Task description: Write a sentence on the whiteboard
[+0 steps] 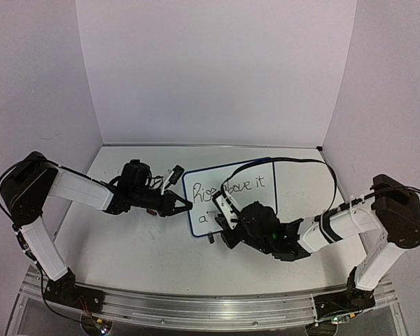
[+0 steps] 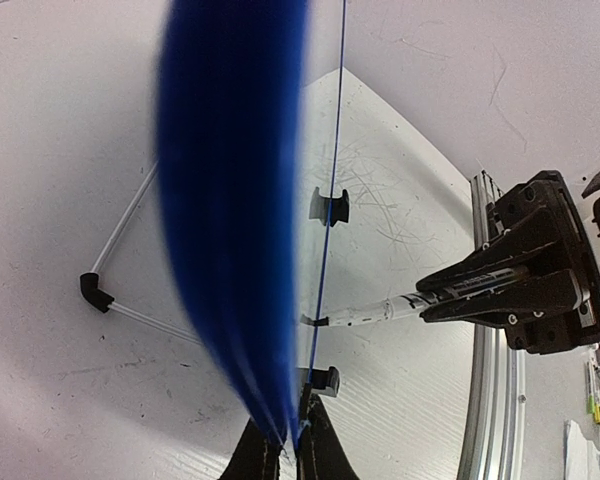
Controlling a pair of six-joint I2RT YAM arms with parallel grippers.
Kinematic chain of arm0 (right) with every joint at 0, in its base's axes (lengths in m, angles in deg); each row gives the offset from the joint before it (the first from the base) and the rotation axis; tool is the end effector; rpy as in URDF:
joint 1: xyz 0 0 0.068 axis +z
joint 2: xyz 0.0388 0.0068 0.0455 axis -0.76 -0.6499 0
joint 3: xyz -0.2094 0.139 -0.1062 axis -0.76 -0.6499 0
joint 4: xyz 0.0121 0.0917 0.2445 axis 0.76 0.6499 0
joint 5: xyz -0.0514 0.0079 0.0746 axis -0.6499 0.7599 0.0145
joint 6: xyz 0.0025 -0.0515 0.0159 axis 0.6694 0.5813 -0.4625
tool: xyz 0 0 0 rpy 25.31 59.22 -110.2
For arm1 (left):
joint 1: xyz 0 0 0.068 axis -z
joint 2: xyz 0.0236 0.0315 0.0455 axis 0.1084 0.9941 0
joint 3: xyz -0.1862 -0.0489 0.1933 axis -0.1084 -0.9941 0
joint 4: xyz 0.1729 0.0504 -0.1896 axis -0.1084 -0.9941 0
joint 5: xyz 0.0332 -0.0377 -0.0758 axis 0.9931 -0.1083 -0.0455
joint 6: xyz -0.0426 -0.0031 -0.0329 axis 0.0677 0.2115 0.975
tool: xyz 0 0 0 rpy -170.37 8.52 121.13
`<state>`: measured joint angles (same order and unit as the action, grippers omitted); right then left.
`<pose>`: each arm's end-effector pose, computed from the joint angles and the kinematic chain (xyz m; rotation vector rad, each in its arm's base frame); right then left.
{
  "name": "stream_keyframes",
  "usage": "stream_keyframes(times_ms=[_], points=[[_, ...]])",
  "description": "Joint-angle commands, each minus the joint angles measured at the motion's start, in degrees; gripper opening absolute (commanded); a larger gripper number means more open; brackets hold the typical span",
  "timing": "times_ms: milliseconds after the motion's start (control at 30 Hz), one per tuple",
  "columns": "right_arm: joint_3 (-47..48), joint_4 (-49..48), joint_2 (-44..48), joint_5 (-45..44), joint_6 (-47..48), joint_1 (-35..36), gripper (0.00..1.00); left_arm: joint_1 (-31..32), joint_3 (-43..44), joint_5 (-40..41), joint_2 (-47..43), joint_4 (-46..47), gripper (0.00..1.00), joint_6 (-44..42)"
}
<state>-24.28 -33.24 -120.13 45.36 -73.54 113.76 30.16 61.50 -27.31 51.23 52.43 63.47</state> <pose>0.1579 0.3039 0.1725 -0.8902 1.7487 0.4387 0.2631 -0.2222 0.1673 0.9295 1.9812 -1.2007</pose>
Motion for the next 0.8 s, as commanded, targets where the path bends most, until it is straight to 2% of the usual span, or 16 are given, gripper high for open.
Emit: stream_keyframes(times_ms=[0,767], points=[[0.77,1.54,-0.27,-1.25,-0.8,-0.05,0.0,0.09,0.68,5.4,0.42,-4.99,0.0,-3.56],[-0.95,3.79,0.27,-0.4,-4.46,0.63,0.0,0.09,0.5,5.57,-0.01,-5.08,0.0,-3.57]])
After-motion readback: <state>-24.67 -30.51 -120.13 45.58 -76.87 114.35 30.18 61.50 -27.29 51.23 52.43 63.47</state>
